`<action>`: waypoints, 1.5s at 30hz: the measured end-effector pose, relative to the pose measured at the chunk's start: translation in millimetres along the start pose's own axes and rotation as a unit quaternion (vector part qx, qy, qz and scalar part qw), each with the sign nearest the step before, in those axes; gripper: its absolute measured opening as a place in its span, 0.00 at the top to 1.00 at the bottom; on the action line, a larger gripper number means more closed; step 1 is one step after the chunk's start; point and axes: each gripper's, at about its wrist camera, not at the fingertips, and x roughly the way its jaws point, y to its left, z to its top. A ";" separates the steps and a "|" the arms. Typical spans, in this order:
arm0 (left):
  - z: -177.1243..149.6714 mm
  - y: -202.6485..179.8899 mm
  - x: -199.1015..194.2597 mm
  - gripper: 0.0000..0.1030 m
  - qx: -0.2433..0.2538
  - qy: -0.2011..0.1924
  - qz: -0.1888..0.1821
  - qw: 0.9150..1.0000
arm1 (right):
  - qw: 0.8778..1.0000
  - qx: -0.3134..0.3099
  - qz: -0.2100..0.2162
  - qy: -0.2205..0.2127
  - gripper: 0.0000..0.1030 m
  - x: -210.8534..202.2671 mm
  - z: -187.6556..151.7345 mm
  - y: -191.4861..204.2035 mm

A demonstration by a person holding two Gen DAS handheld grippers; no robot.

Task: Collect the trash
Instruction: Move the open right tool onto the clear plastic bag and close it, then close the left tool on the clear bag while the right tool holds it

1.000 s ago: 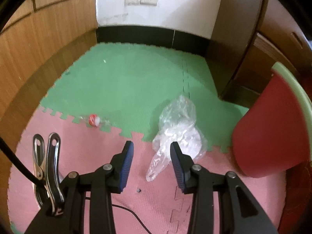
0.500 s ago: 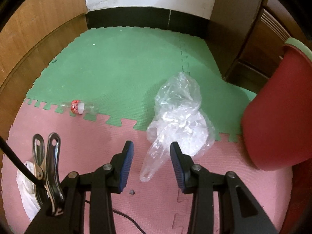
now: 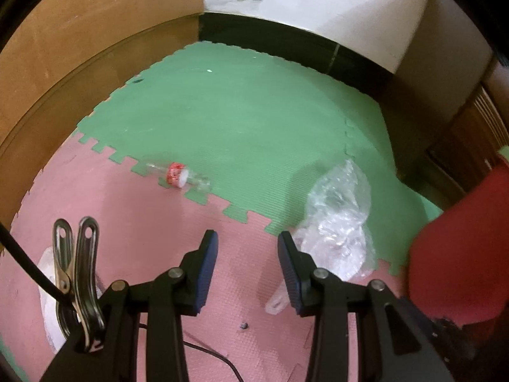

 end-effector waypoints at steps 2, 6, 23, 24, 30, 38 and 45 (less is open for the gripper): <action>1.3 4.0 -0.8 0.61 -0.006 0.001 0.004 1.000 | 0.999 0.031 -0.002 0.009 0.58 15.2 2.4 -10.4; 3.0 8.5 -1.0 0.61 -0.012 0.004 0.014 1.000 | 0.993 0.111 -0.006 0.030 0.56 50.7 4.4 -38.6; -1.7 5.8 8.5 0.61 -0.004 0.024 0.011 1.000 | 0.990 0.099 0.015 0.097 0.98 74.2 -12.0 -41.1; -2.5 3.6 9.2 0.61 0.001 0.026 0.008 1.000 | 0.990 0.092 0.018 0.102 0.98 70.5 -15.4 -41.1; -14.1 -16.2 15.2 0.61 0.045 0.053 -0.020 0.997 | 0.989 0.032 0.015 0.142 0.98 40.3 -38.4 -43.2; -46.1 -63.6 22.6 0.59 0.152 0.094 -0.058 0.982 | 0.983 -0.035 -0.005 0.179 0.98 8.5 -57.9 -52.9; -78.3 -100.0 36.3 0.56 0.215 0.146 -0.089 0.962 | 0.982 0.034 0.015 0.183 0.84 -11.0 -65.1 -86.0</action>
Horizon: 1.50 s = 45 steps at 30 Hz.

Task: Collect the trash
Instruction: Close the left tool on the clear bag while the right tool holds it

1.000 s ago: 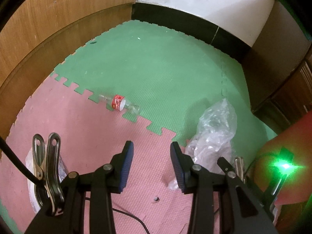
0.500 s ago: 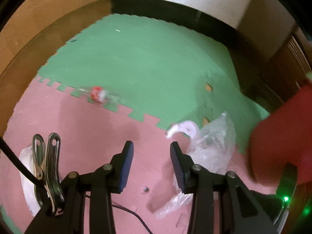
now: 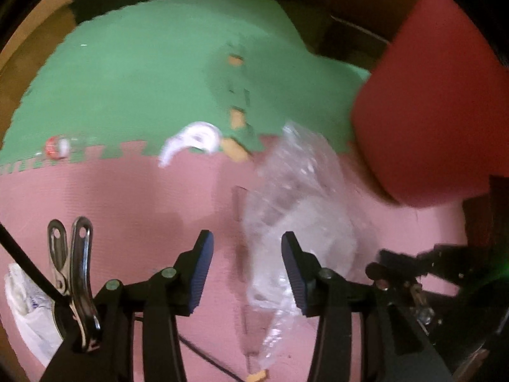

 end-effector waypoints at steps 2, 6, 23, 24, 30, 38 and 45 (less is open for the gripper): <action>0.5 -9.4 6.0 0.55 0.013 0.003 -0.001 1.000 | 1.000 0.014 0.016 -0.010 0.82 -3.0 -2.0 -5.7; 0.2 -18.5 16.3 0.53 0.035 0.005 0.019 0.999 | 0.999 0.026 0.034 -0.021 0.79 -0.9 -4.1 -10.2; -6.4 -13.3 28.0 0.48 0.029 -0.013 0.077 0.997 | 0.998 0.032 0.038 -0.026 0.80 32.2 3.9 -5.1; -8.8 -13.6 25.9 0.48 0.024 -0.013 0.077 0.997 | 0.999 0.028 0.036 -0.026 0.80 32.8 3.6 -4.3; -10.9 -7.0 28.7 0.42 -0.007 -0.002 0.054 0.999 | 0.998 0.037 0.043 -0.029 0.81 33.1 4.7 -5.9; -14.5 3.1 38.1 0.57 -0.066 0.042 -0.021 0.997 | 0.997 0.048 0.043 -0.038 0.82 31.6 5.2 -7.8; -18.2 -8.5 27.9 0.80 -0.034 0.035 -0.003 0.999 | 0.996 0.052 0.048 -0.045 0.95 26.3 1.7 -8.5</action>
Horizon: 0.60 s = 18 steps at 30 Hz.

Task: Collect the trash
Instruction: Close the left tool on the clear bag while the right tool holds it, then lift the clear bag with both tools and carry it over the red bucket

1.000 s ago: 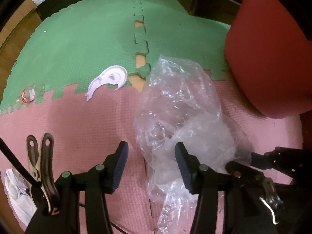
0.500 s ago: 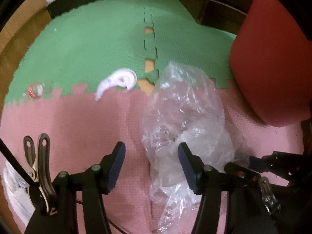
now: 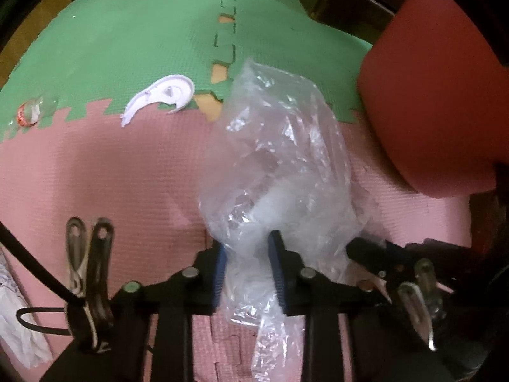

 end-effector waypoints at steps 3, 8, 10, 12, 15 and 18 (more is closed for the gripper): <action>-3.4 5.9 -10.0 0.83 -0.019 -0.001 -0.015 1.000 | 1.000 0.007 0.009 -0.010 0.96 -8.6 0.2 2.6; -15.8 15.0 -39.2 0.85 -0.033 -0.016 -0.023 0.999 | 0.999 -0.026 0.001 -0.029 0.97 -26.8 0.7 20.8; -17.1 21.1 -55.6 0.85 -0.052 -0.026 -0.029 0.998 | 0.998 -0.047 -0.004 -0.038 0.97 -36.5 -0.5 32.0; -13.8 29.1 -67.3 0.86 -0.068 -0.037 -0.036 0.996 | 0.996 -0.068 -0.007 -0.051 0.97 -48.3 -2.3 41.6; -19.8 33.8 -94.5 0.87 -0.091 -0.066 -0.046 0.993 | 0.993 -0.090 -0.003 -0.074 0.97 -68.3 -3.7 56.8; -24.1 37.4 -123.0 0.88 -0.101 -0.099 -0.053 0.988 | 0.990 -0.101 0.007 -0.096 0.97 -89.9 -5.2 69.1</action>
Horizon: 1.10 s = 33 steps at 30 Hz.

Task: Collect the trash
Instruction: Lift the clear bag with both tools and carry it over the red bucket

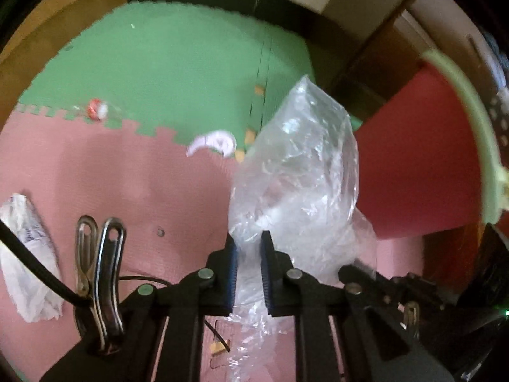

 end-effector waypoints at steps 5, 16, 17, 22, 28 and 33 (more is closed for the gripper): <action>7.8 -3.4 -38.0 0.88 0.002 -0.047 -0.006 0.999 | 0.999 -0.006 0.015 -0.051 0.97 -36.8 7.9 18.5; 11.7 -63.9 -117.1 0.90 0.042 -0.128 -0.041 0.990 | 0.983 -0.010 0.028 -0.180 0.97 -128.1 19.5 26.3; 13.5 -74.1 -123.0 0.90 0.052 -0.135 -0.041 0.989 | 0.982 -0.010 0.028 -0.189 0.97 -134.3 19.8 24.9; 18.3 -119.1 -143.4 0.95 0.089 -0.167 -0.044 0.981 | 0.971 -0.011 0.022 -0.239 0.97 -162.9 20.5 15.9; 29.5 -147.5 -155.4 0.94 0.108 -0.185 -0.064 0.975 | 0.959 0.021 0.027 -0.281 0.97 -194.1 23.5 -10.5; 40.2 -182.2 -151.4 0.95 0.139 -0.188 -0.068 0.970 | 0.951 0.037 -0.002 -0.307 0.97 -205.0 25.9 -25.9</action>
